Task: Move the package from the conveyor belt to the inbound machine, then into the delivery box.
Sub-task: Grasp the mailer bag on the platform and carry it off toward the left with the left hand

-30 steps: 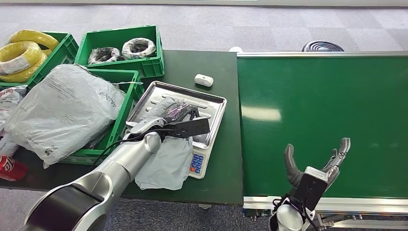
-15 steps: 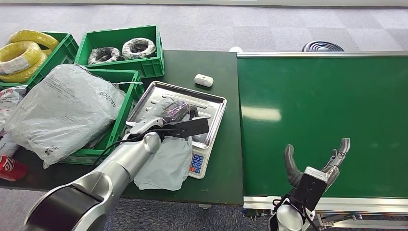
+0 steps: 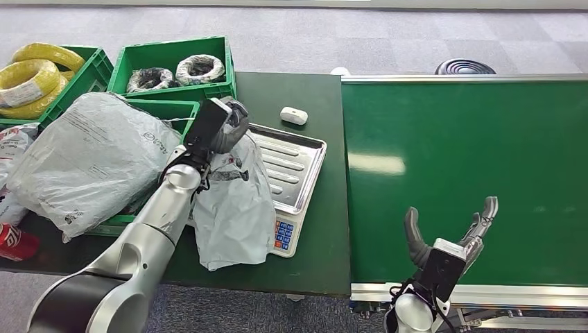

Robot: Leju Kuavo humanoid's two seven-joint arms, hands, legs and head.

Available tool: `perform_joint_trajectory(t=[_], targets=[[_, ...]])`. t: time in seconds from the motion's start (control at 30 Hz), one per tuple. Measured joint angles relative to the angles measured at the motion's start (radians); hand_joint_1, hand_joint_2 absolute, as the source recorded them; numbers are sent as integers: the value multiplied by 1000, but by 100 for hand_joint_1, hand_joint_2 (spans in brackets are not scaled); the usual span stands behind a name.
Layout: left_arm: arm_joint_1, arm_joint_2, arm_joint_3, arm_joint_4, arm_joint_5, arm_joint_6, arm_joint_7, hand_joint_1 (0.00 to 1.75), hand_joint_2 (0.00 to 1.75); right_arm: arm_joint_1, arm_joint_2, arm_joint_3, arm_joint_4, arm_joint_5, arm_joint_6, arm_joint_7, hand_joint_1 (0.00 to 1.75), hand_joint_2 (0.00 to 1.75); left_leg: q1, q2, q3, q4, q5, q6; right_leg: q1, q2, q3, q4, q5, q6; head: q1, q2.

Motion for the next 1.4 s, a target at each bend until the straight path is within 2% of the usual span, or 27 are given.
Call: perform_joint_trajectory(t=[0.3, 0.7, 0.73, 0.83, 0.87, 0.97, 1.03, 1.1, 1.23, 1.4], targets=[[-42, 34, 90, -47, 27, 88, 15, 168, 175, -13, 0, 2, 13, -5, 0, 0, 0, 175, 0, 0, 0, 0, 0, 0, 0, -1, 0, 0, 0, 0, 0, 0], [-67, 87, 100, -32, 16, 173, 40, 165, 175, -21, 0, 3, 26, -9, 0, 0, 0, 175, 0, 0, 0, 0, 0, 0, 0, -1, 0, 0, 0, 0, 0, 0], [-69, 90, 100, -29, 16, 174, 41, 129, 175, -22, 0, 3, 26, -10, 0, 0, 0, 175, 0, 0, 0, 0, 0, 0, 0, -1, 0, 0, 0, 0, 0, 0], [-74, 96, 100, -19, 7, 179, 41, 6, 175, -22, 0, 3, 28, -10, 0, 0, 0, 175, 0, 0, 0, 0, 0, 0, 0, -1, 0, 0, 0, 0, 0, 0], [-75, 97, 97, -15, -13, 190, 41, 0, 175, -22, 0, 3, 28, -11, 0, 0, 0, 175, 0, 0, 0, 0, 0, 0, 0, -1, 0, 0, 0, 0, 0, 0], [-76, 98, 50, 2, -183, 267, 75, 0, 175, -22, 0, 1, 29, -11, 0, 0, 0, 175, 0, -1, 0, 0, 0, 0, 0, -1, 0, 0, 0, 0, 0, 0], [-73, 94, -21, 21, -331, 292, 123, 0, 175, -22, 0, 0, 29, -11, 0, 0, 0, 175, 0, -3, 0, 0, 0, 0, 0, -3, 0, 0, 0, 0, 0, 0], [-62, 86, -96, 43, -416, 279, 158, 0, 175, -22, 0, -1, 29, -9, 0, 0, 0, 175, -1, -4, -1, 0, 0, 0, -1, -4, 0, 0, 0, 0, 0, 0], [-32, 69, -185, 71, -446, 258, 179, 0, 175, -22, 0, -1, 29, -6, 0, 0, 0, 175, -1, -3, -1, 0, 0, 0, -1, -3, 0, 0, 0, 0, 0, 0], [-15, 65, -225, 90, -444, 226, 179, 0, 175, -21, 0, -4, 29, -6, 0, 0, 0, 175, -1, -4, -1, 0, 0, 0, -1, -3, 0, 0, 0, 0, 0, 0]])
